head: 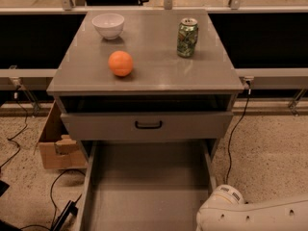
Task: Open middle drawer
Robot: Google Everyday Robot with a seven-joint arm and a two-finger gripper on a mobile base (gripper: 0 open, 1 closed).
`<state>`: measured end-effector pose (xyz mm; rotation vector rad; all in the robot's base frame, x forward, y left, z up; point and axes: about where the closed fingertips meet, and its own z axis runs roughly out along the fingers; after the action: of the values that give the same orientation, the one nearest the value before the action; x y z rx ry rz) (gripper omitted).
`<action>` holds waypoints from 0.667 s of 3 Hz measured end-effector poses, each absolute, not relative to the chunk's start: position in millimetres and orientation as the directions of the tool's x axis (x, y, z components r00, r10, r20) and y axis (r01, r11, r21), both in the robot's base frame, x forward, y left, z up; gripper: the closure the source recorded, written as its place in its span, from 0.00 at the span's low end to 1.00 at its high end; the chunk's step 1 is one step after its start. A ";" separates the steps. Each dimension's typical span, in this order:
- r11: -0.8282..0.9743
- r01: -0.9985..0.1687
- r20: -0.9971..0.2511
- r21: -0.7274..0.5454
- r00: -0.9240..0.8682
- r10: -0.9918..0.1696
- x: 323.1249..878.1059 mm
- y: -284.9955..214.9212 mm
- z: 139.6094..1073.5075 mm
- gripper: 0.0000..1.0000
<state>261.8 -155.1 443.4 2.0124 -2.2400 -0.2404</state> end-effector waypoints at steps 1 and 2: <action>0.102 -0.975 -0.016 0.199 -0.107 -0.994 261.2 -155.4 443.1 0.59; 0.102 -0.974 -0.015 0.200 -0.108 -0.994 260.4 -155.8 442.9 0.36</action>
Offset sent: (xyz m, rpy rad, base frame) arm -0.0005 -0.0002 -0.0002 -0.0005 0.0011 0.0007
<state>260.4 -155.8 442.9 2.0112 -2.2373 -0.2416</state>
